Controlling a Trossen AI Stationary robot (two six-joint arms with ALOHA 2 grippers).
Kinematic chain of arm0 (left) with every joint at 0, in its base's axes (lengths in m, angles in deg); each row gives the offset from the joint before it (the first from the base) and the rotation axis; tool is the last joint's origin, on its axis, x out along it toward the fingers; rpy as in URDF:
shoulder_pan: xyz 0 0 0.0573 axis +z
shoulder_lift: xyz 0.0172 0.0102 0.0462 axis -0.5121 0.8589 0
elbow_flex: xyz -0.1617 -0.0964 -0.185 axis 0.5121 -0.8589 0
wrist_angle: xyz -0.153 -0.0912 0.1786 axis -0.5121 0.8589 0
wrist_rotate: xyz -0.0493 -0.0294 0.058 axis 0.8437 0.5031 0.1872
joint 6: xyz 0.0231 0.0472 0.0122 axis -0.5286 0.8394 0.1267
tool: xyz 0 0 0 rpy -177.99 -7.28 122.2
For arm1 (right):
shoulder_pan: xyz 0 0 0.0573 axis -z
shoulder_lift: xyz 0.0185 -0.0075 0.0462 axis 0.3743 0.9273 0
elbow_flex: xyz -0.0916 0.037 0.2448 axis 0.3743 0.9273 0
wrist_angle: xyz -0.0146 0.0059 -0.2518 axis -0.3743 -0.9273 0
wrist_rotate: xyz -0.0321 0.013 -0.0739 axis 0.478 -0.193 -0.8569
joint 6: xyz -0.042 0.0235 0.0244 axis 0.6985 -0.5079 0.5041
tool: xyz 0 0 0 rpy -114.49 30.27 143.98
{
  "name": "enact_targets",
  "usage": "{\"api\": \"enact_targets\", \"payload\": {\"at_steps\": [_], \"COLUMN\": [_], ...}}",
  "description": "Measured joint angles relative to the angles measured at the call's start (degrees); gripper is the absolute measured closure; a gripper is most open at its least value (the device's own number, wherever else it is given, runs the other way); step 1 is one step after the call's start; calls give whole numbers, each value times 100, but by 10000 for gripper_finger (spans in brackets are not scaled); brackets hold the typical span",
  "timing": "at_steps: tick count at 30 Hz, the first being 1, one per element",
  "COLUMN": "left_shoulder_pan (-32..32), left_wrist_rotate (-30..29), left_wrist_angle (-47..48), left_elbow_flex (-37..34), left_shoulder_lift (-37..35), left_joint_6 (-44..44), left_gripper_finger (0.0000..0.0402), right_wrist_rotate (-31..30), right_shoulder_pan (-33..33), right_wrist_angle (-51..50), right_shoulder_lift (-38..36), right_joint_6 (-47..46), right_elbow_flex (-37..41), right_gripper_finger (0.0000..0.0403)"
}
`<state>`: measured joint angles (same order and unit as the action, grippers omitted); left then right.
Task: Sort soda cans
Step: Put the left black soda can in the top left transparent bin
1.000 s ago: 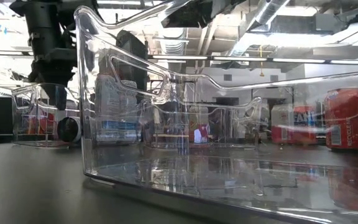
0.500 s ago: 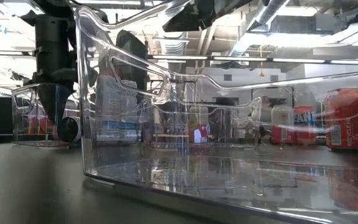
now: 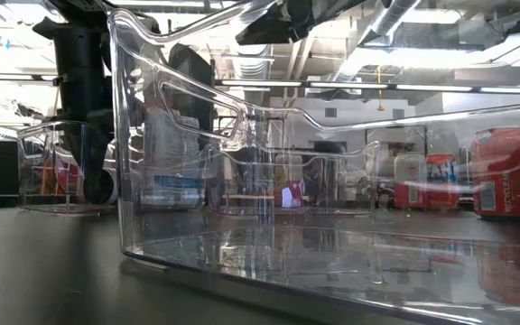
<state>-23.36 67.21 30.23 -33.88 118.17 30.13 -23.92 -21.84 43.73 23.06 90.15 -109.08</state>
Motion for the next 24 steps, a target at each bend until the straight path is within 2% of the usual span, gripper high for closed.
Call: {"api": "enact_targets", "payload": {"at_steps": [24], "left_shoulder_pan": [-165], "left_wrist_rotate": [-601], "left_wrist_angle": [82], "left_elbow_flex": [-5], "left_shoulder_lift": [-139], "left_joint_6": [-206], "left_gripper_finger": [401], "right_wrist_rotate": [-1], "right_shoulder_pan": [-13], "right_wrist_angle": [0], "right_shoulder_lift": [-1], "right_joint_6": [-8], "right_elbow_flex": [0], "right_gripper_finger": [290]}}
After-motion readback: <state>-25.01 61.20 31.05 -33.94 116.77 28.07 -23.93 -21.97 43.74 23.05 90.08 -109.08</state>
